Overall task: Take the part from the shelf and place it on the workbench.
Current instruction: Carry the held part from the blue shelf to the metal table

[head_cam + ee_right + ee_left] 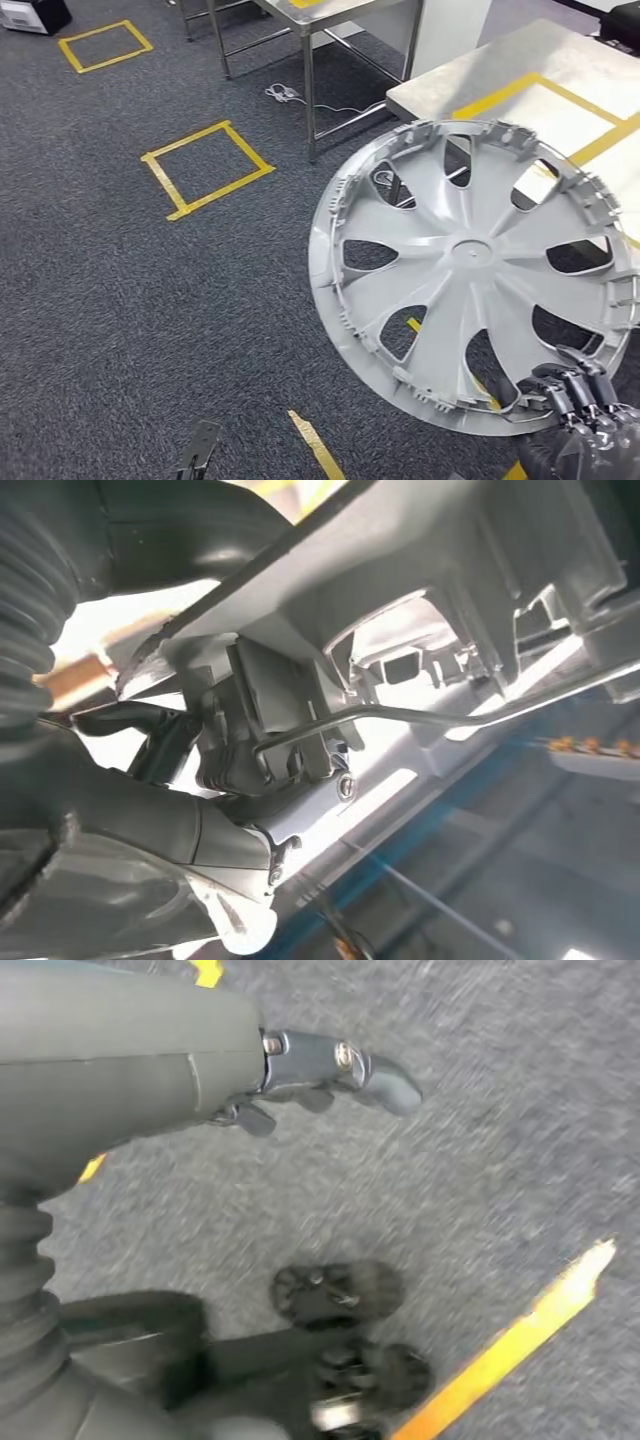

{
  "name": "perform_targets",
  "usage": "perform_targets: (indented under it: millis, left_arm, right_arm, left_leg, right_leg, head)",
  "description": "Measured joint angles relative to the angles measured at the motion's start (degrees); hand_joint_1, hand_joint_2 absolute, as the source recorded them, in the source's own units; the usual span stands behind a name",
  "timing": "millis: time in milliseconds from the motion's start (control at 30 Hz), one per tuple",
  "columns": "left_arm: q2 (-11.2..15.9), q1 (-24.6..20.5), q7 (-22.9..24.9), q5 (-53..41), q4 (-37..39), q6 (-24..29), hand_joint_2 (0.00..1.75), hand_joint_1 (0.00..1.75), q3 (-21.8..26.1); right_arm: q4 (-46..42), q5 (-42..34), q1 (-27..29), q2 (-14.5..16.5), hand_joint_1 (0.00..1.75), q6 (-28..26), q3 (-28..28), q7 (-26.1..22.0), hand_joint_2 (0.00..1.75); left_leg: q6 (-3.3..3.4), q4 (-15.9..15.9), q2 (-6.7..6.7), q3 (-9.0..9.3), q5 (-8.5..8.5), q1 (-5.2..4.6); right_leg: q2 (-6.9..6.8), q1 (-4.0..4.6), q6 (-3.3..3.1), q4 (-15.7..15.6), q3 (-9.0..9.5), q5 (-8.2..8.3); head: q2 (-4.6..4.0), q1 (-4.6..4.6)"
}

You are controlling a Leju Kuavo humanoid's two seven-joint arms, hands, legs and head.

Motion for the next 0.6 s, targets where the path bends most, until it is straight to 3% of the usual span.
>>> perform_targets:
  millis: [67,133,167,200,267,333,367,433,500,567,600]
  left_arm:
    - [-0.1,-0.7,0.1,-0.1,-0.1,-0.1,1.75,0.0,0.0]
    - [-0.1,-0.8,0.2,-0.1,-0.1,-0.1,1.75,0.0,0.1]
    - [-0.1,-0.8,0.2,-0.1,-0.1,-0.1,1.75,0.0,0.1]
    - [-0.1,-0.8,0.2,-0.1,-0.1,-0.1,1.75,0.0,0.1]
    - [0.0,-0.8,0.2,0.1,-0.1,-0.2,1.75,0.0,0.2]
    - [0.2,-0.7,0.2,0.3,-0.1,-0.3,1.75,0.0,0.3]
    - [0.4,-0.6,0.2,0.3,-0.1,-0.5,1.75,0.0,0.3]
    - [0.6,-0.6,0.2,0.4,-0.1,-0.8,1.75,0.0,0.5]
    - [0.9,-0.6,-0.1,0.4,-0.1,-1.1,1.75,0.0,0.7]
    - [1.1,-0.3,-0.5,0.3,-0.1,-1.3,1.75,0.0,0.9]
    - [1.2,-0.1,-0.6,0.2,-0.1,-1.3,1.75,0.0,0.9]
  right_arm:
    - [0.0,-0.1,-0.3,0.1,1.75,0.0,0.1,-0.1,1.75]
    - [0.0,-0.1,-0.4,0.1,1.75,0.0,0.1,-0.1,1.75]
    - [0.0,-0.1,-0.3,0.1,1.75,0.0,0.1,-0.1,1.75]
    - [0.0,-0.1,-0.2,0.1,1.75,0.0,0.1,-0.1,1.75]
    - [0.0,-0.1,-0.1,0.1,1.75,0.0,0.1,0.0,1.75]
    - [0.0,-0.3,-0.1,0.1,1.75,0.0,0.1,0.1,1.75]
    - [0.0,-0.4,0.0,0.1,1.75,0.0,0.1,0.1,1.75]
    - [0.0,-0.6,0.3,0.2,1.75,0.0,0.1,0.0,1.75]
    - [-0.2,-0.7,0.6,0.5,1.75,0.0,0.0,-0.2,1.75]
    - [-0.3,-0.9,0.7,0.9,1.75,0.0,-0.1,-0.4,1.75]
    - [-0.3,-1.1,0.7,1.0,1.75,0.0,-0.1,-0.5,1.75]
  left_leg:
    - [0.22,-0.5,1.7,0.12,0.26,0.05]
    - [0.17,-0.5,3.6,0.11,0.15,0.06]
    - [0.04,-0.4,4.48,0.14,0.05,0.1]
    - [-0.14,-0.4,5.3,0.2,-0.09,0.18]
    - [-0.81,0.0,6.65,0.42,-0.55,0.24]
    - [-1.6,0.7,7.63,0.55,-1.13,0.02]
    - [-1.9,0.9,8.1,0.6,-1.28,-0.11]
    - [-2.38,1.1,8.92,0.81,-1.51,-0.04]
    - [-2.9,2.7,7.08,0.39,-3.08,0.28]
    - [-3.15,8.8,3.9,-2.13,-6.62,0.46]
    - [-3.13,12.9,3.09,-3.97,-8.36,0.47]
  right_leg:
    - [-3.7,0.02,0.58,6.3,-3.0,-3.66]
    - [-5.01,-0.33,1.23,12.8,-5.96,-6.21]
    - [-5.32,-0.56,1.55,13.5,-6.18,-5.99]
    - [-5.73,-0.81,1.86,11.9,-5.19,-4.77]
    - [-8.22,-1.1,2.37,4.3,-0.77,-1.42]
    - [-10.19,-0.97,1.79,-1.2,2.55,0.06]
    - [-10.33,-0.81,1.28,-1.8,2.94,-0.01]
    - [-8.91,-0.73,0.14,-1.6,2.76,0.09]
    - [-7.63,-0.86,-0.68,-1.7,2.66,0.27]
    - [-6.27,-0.88,-1.29,-1.7,2.64,0.4]
    - [-5.45,-0.79,-1.48,-1.7,2.62,0.44]
  head:
    - [0.0,0.35]
    - [0.0,0.37]
    - [0.0,0.37]
    - [0.0,0.37]
    - [0.0,0.42]
    - [0.0,0.39]
    - [0.0,0.32]
    - [0.0,0.15]
    - [0.0,0.01]
    - [0.0,-0.22]
    - [0.0,-0.26]
